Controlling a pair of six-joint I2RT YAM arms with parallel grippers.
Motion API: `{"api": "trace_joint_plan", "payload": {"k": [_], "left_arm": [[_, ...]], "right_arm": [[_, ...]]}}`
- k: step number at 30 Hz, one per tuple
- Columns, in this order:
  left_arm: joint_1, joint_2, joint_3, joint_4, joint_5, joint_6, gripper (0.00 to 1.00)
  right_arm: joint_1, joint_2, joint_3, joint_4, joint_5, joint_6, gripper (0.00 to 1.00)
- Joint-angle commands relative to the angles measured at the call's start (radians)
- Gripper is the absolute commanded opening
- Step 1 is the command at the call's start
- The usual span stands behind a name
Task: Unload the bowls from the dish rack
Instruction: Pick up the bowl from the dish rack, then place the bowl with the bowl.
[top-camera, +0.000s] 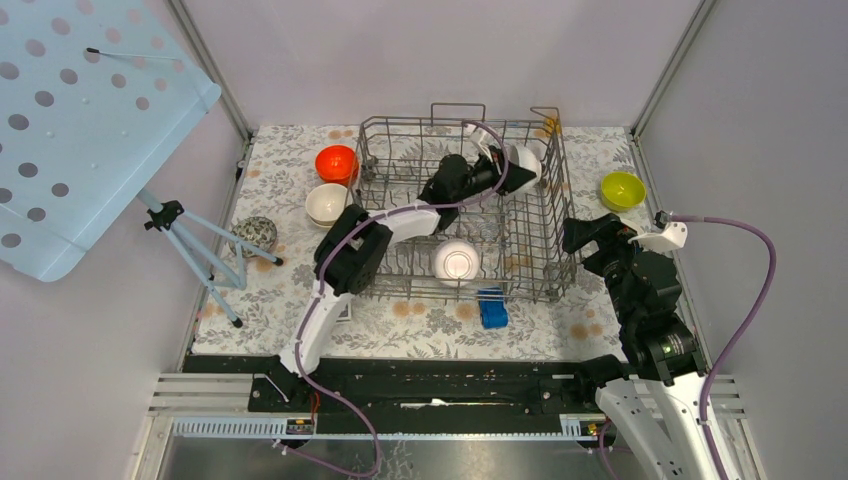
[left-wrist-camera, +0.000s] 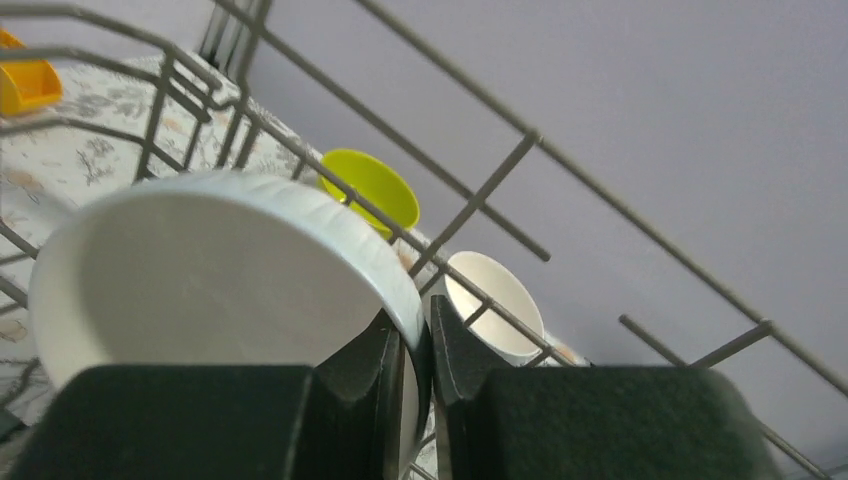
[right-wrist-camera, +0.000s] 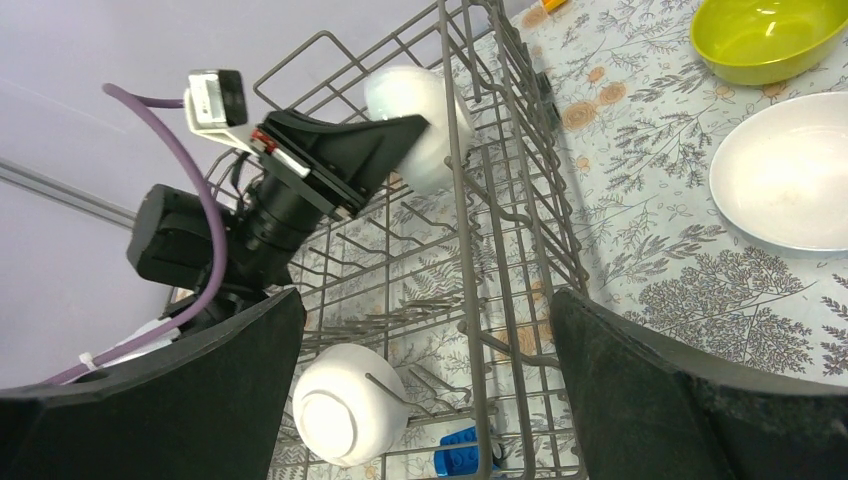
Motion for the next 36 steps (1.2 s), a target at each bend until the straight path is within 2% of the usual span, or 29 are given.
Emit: {"api": "trace_joint_plan", "payload": {"k": [1, 16, 27, 31, 36], "left_arm": [[0.027, -0.134, 0.003, 0.201, 0.016, -0.052, 0.0], [0.045, -0.241, -0.043, 0.339, 0.07, -0.244, 0.0], [0.045, -0.552, -0.151, 0.26, 0.126, -0.23, 0.0], [0.037, -0.743, -0.264, 0.063, 0.141, -0.112, 0.0], [-0.041, -1.013, -0.353, -0.417, 0.048, 0.267, 0.0]], "right_arm": [[0.013, -0.007, 0.012, 0.034, 0.031, -0.014, 1.0], [0.012, -0.025, 0.027, 0.022, 0.028, -0.012, 1.0], [0.013, 0.03, 0.257, -0.067, -0.023, -0.104, 1.0], [0.024, 0.095, 0.368, -0.101, -0.092, -0.113, 1.0], [0.058, 0.231, 0.538, -0.135, -0.219, -0.099, 1.0]]}}
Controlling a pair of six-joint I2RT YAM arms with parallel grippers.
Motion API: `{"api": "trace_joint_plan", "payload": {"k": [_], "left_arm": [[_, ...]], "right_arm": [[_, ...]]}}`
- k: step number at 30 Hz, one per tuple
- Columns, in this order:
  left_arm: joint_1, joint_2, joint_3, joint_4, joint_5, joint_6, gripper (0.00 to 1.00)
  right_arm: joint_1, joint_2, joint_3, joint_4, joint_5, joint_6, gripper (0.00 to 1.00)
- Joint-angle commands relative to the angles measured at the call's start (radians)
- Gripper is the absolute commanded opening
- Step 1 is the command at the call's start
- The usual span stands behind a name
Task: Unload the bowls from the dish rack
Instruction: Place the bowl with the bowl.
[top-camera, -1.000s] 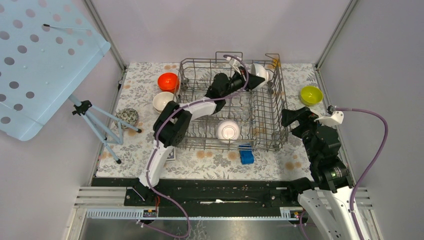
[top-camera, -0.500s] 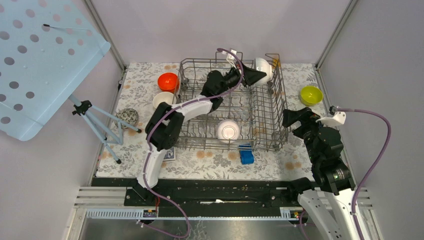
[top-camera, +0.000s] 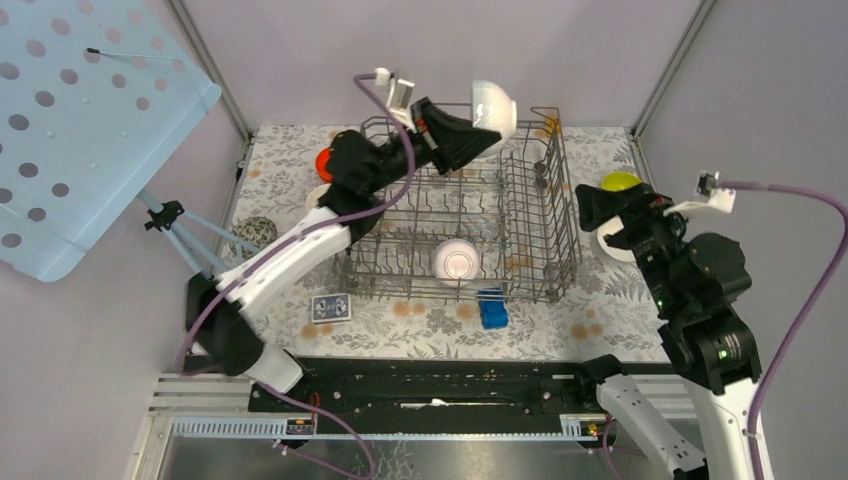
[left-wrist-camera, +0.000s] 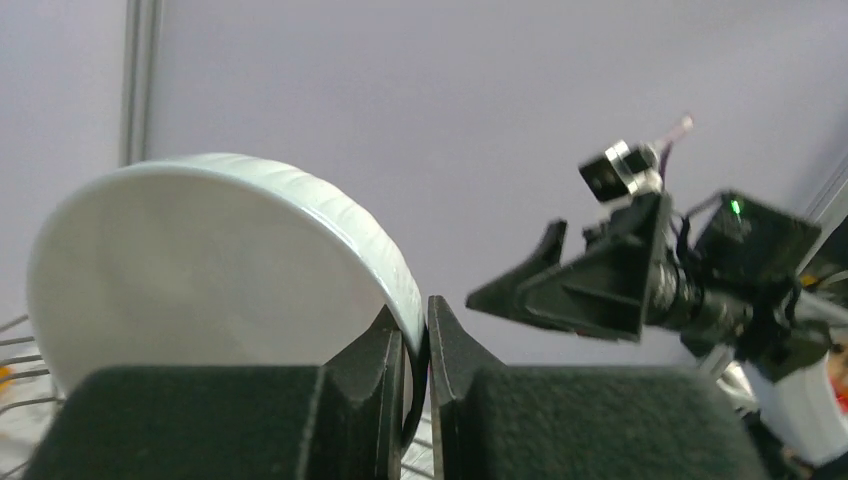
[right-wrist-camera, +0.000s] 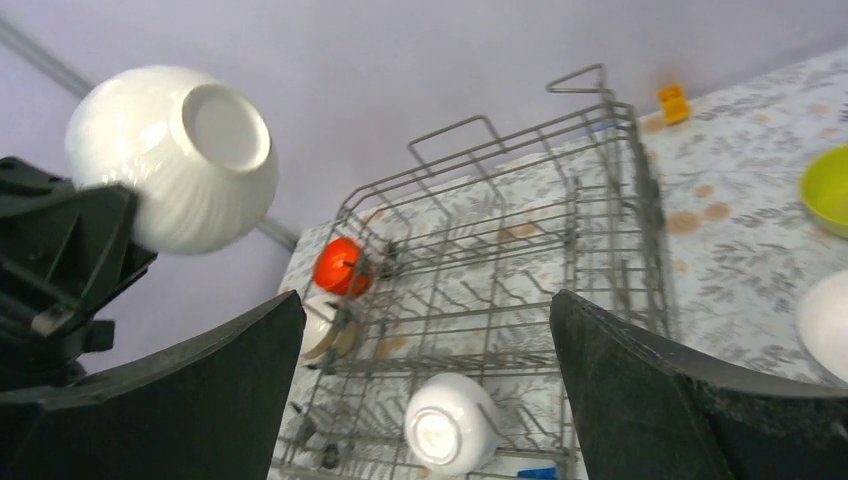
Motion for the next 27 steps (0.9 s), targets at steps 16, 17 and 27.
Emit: {"api": "trace_joint_plan", "payload": {"k": [16, 17, 27], "left_arm": [[-0.41, -0.668, -0.203, -1.235, -0.716, 0.851, 0.0], [-0.427, -0.678, -0.206, -1.262, -0.747, 0.856, 0.0], [-0.552, -0.685, -0.233, -1.415, -0.913, 0.906, 0.0]], "right_arm": [[0.195, 0.532, 0.591, -0.173, -0.394, -0.053, 0.95], [0.223, 0.57, 0.643, -0.208, -0.376, -0.075, 0.94], [0.5, 0.899, 1.01, -0.429, -0.099, -0.211, 0.94]]}}
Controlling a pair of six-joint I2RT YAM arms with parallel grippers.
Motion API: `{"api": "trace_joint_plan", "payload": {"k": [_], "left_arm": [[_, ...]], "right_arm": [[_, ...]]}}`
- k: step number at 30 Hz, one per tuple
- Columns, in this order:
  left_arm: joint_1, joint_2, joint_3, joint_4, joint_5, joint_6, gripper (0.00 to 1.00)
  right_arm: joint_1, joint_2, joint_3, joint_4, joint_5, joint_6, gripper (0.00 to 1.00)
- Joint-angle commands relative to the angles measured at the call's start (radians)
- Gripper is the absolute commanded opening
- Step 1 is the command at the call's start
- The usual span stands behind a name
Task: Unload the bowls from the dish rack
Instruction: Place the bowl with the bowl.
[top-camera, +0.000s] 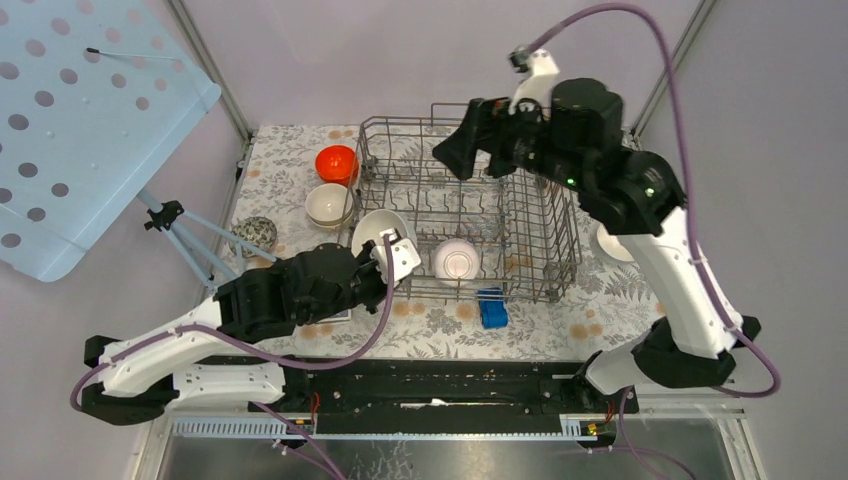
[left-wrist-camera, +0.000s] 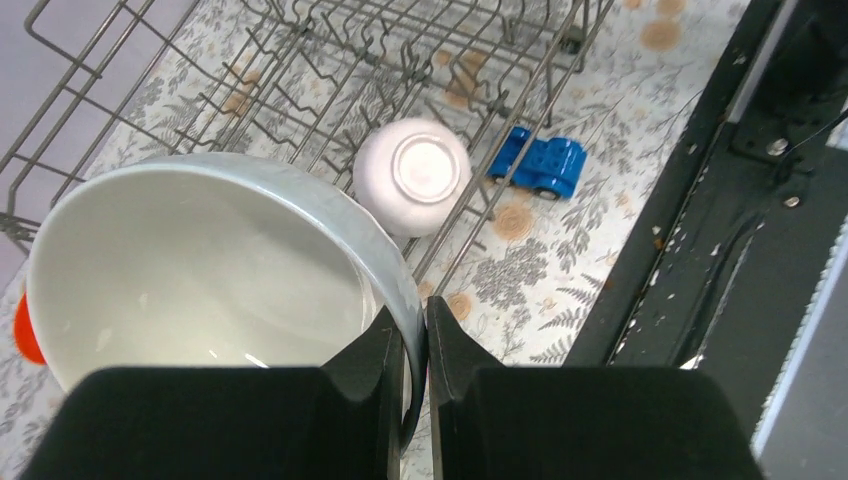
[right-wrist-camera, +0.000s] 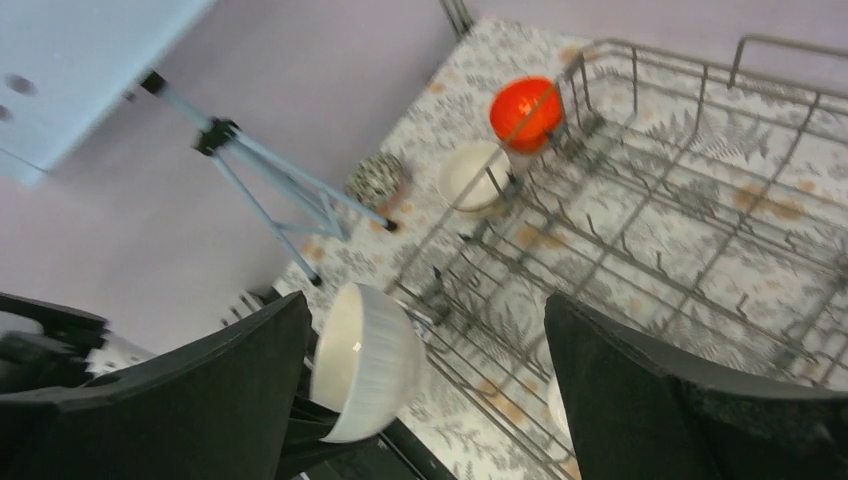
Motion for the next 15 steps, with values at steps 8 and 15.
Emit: {"api": "trace_joint_plan", "payload": {"k": [8, 15], "left_arm": [[-0.127, 0.002, -0.015, -0.057, -0.164, 0.131, 0.0], [-0.225, 0.099, -0.021, -0.147, -0.15, 0.175, 0.0]], "right_arm": [[0.099, -0.099, -0.252, -0.085, 0.078, -0.074, 0.94], [0.242, -0.158, -0.351, -0.162, 0.181, -0.069, 0.91]]}}
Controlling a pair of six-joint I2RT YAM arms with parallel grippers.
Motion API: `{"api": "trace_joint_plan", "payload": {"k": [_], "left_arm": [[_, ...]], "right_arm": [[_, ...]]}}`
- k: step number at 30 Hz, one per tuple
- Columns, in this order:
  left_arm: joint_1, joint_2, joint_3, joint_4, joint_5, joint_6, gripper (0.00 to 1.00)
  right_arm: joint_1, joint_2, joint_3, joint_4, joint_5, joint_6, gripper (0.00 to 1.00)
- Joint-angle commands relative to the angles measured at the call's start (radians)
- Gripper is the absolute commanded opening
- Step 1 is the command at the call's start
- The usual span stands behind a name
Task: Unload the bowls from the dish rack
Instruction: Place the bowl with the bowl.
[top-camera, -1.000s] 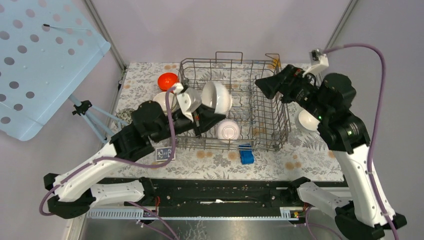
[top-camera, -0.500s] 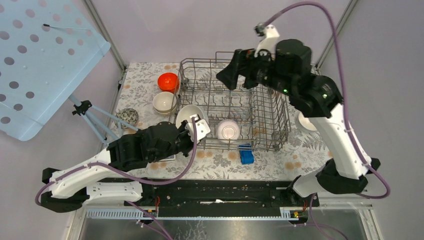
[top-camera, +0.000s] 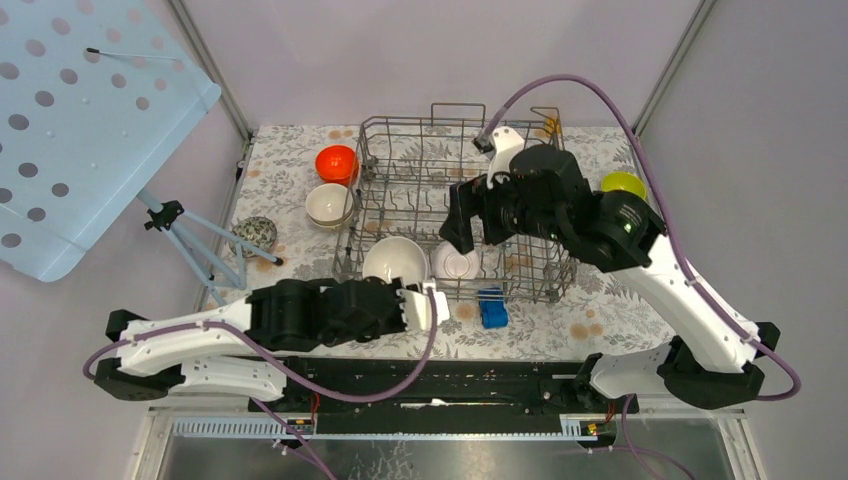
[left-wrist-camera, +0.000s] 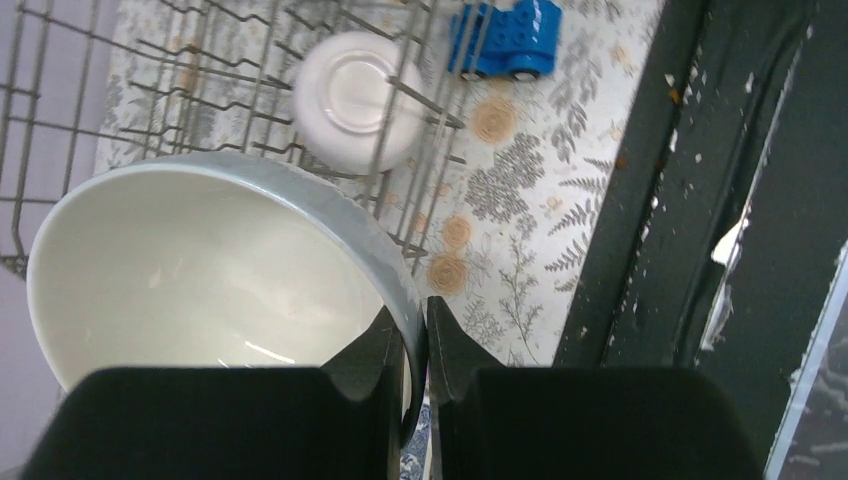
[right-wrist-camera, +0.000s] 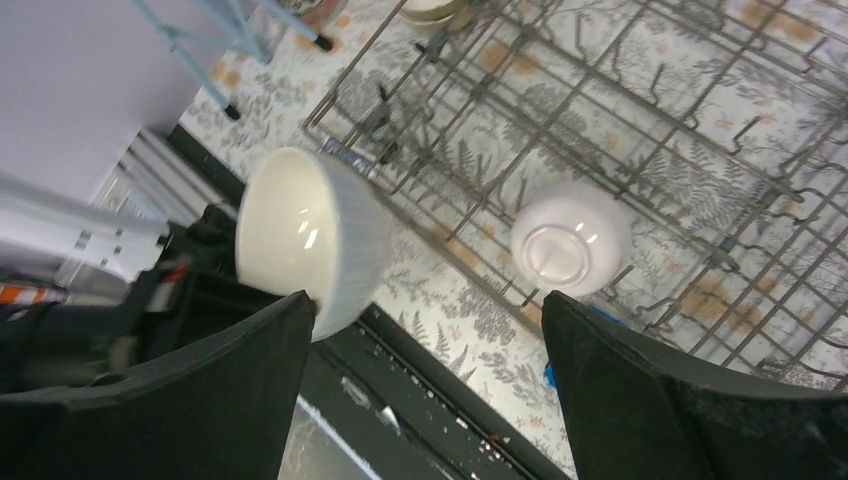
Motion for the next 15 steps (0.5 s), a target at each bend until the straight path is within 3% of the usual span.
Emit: {"api": "trace_joint_plan", "payload": {"k": [1, 8, 15], "left_arm": [[-0.053, 0.048, 0.013, -0.008, -0.026, 0.072, 0.0], [-0.068, 0.066, 0.031, -0.046, 0.129, 0.113, 0.0], [-0.069, 0.071, 0.028, -0.141, 0.429, 0.138, 0.0]], "right_arm": [[0.113, -0.047, -0.026, -0.037, 0.096, -0.007, 0.91], [0.218, -0.037, -0.108, -0.051, 0.178, 0.007, 0.88], [0.287, -0.013, -0.151, -0.047, 0.181, 0.023, 0.82]]}}
